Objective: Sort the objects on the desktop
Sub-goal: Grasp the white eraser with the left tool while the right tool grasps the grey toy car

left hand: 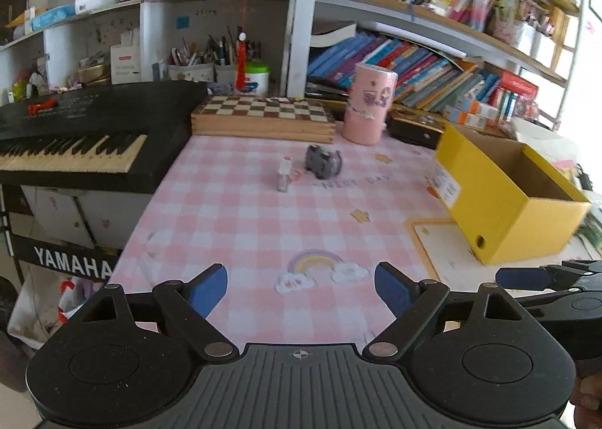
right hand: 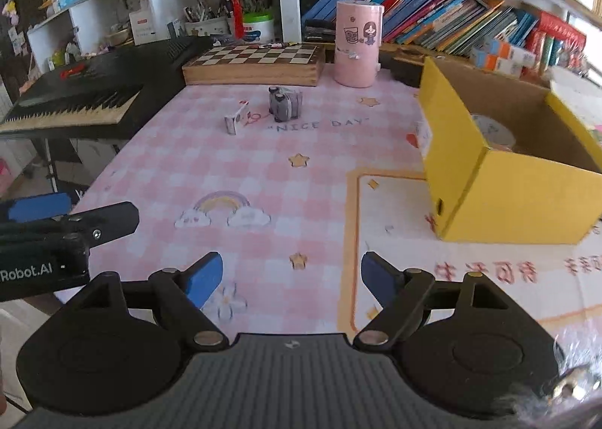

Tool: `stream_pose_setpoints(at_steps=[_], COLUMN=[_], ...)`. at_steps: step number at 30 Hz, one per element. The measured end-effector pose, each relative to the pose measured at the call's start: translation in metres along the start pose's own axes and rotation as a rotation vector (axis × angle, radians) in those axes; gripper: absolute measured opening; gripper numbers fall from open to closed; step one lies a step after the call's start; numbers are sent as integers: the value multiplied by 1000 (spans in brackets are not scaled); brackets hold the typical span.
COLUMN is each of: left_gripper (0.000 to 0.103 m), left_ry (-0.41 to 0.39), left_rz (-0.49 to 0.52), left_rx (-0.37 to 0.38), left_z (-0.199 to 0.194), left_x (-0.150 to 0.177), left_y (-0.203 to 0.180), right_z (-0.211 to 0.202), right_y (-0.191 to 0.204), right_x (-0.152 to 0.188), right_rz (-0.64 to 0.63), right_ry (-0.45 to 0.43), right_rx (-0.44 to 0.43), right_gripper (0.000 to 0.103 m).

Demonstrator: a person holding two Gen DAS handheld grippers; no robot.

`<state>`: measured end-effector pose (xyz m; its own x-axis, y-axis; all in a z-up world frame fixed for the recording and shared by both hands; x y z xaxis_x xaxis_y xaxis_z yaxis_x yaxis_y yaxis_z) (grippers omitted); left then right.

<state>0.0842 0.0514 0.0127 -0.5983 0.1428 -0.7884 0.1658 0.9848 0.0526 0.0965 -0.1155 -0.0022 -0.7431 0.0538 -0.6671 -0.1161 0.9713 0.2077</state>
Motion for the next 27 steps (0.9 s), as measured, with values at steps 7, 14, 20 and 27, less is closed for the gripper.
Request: stream_pose_setpoints(at_steps=[7, 14, 20, 27], left_gripper=[88, 87, 87, 85], left_ry=[4, 7, 10, 61], left_rz=[-18, -80, -142, -128], left_rx=[-35, -66, -93, -134], left_z=[40, 85, 121, 166], left_x=[-29, -57, -79, -86], left_y=[1, 6, 19, 36], right_z=[38, 77, 115, 164], right_y=[-10, -24, -30, -24], right_x=[-37, -75, -111, -143], right_rz=[1, 17, 21, -12], right_ry=[14, 11, 19, 18], right_rx=[-20, -20, -21, -28], right_gripper=[79, 79, 78, 78])
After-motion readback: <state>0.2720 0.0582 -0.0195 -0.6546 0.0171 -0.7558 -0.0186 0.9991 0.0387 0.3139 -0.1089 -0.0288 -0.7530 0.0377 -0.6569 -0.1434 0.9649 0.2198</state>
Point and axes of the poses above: each gripper's, at about its wrist camera, not at the fingertips, and z roughly the way its jaws point, y to its left, x to its underside, the point moved 3 cm from there along z, roughly the way its jaws point, and after that the axes turned 11 degrees about z, right-handed, at the moved point
